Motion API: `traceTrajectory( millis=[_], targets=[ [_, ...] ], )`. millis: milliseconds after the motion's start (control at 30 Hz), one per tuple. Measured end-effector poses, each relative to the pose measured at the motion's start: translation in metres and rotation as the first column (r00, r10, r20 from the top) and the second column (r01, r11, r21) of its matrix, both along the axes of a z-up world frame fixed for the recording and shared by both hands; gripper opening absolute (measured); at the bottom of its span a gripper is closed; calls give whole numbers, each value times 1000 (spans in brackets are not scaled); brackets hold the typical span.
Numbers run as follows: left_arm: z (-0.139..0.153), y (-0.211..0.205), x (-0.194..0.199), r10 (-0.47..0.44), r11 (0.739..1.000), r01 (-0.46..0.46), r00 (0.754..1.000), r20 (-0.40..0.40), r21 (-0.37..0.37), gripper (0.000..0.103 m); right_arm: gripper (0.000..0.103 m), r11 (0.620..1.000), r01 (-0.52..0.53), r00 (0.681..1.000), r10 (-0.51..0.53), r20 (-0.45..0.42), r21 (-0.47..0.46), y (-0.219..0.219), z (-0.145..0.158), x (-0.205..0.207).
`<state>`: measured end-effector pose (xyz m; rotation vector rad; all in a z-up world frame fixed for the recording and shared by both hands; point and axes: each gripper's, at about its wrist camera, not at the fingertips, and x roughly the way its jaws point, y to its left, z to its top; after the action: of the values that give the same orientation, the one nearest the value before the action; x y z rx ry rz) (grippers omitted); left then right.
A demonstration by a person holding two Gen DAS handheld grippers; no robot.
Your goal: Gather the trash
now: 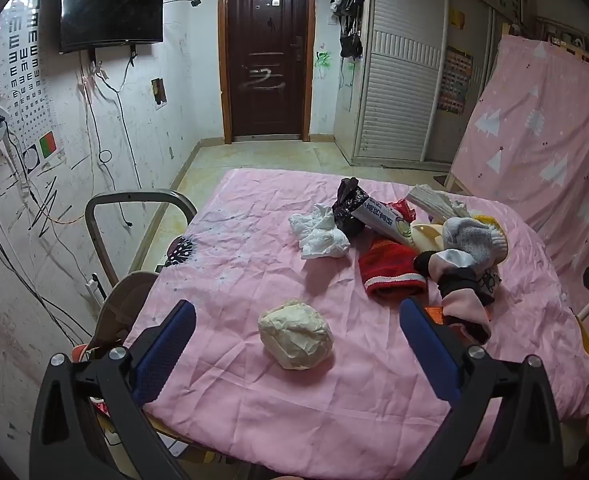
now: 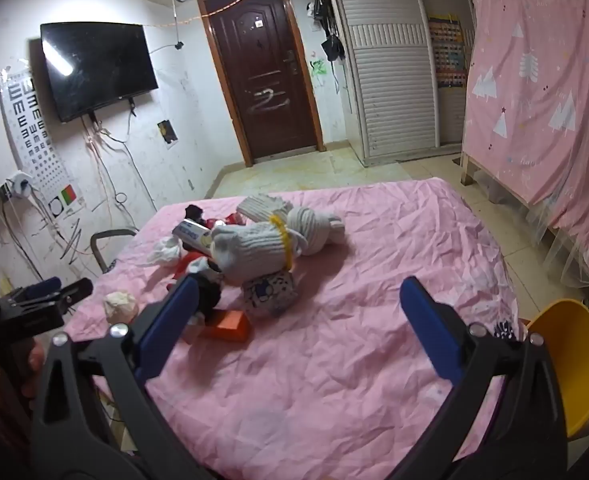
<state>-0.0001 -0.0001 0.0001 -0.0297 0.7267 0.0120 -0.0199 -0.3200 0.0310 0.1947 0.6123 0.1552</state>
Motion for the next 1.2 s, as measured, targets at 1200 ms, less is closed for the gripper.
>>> traceTrajectory(
  millis=[1200],
  targets=[
    [0,-3,-3,1,1000,-1,1000,-4,7,93,97,1000,7,1000,-7,15,2,-3,4,-2]
  ],
)
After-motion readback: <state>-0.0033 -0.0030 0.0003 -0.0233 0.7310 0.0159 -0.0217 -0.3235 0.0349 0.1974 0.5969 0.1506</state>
